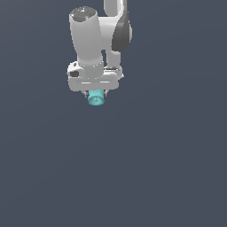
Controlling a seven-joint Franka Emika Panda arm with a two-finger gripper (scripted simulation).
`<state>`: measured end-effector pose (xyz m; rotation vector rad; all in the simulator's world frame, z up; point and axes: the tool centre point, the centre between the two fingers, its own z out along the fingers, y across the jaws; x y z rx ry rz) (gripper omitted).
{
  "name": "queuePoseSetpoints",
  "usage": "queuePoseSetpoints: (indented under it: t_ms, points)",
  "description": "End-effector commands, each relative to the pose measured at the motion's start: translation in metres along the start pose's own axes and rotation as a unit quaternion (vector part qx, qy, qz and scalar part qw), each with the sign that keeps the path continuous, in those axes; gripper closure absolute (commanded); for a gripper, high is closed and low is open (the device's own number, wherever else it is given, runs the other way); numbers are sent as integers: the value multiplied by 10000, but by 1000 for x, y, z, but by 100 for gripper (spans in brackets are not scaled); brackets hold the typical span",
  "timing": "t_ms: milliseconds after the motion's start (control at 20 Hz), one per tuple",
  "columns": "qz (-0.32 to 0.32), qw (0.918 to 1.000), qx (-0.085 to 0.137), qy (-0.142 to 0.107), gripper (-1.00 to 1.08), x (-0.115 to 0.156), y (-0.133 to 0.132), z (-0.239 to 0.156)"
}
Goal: Pick up the object and move it to a goal position.
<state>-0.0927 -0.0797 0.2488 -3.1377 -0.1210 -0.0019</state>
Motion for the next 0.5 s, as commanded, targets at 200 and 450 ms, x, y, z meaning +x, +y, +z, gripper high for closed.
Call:
queuePoseSetpoints:
  t_ms: [200, 450]
  points:
    - [-3, 10000, -1, -5, 108, -13, 18, -29]
    - [-3, 10000, -4, -6, 108, -15, 23, -36]
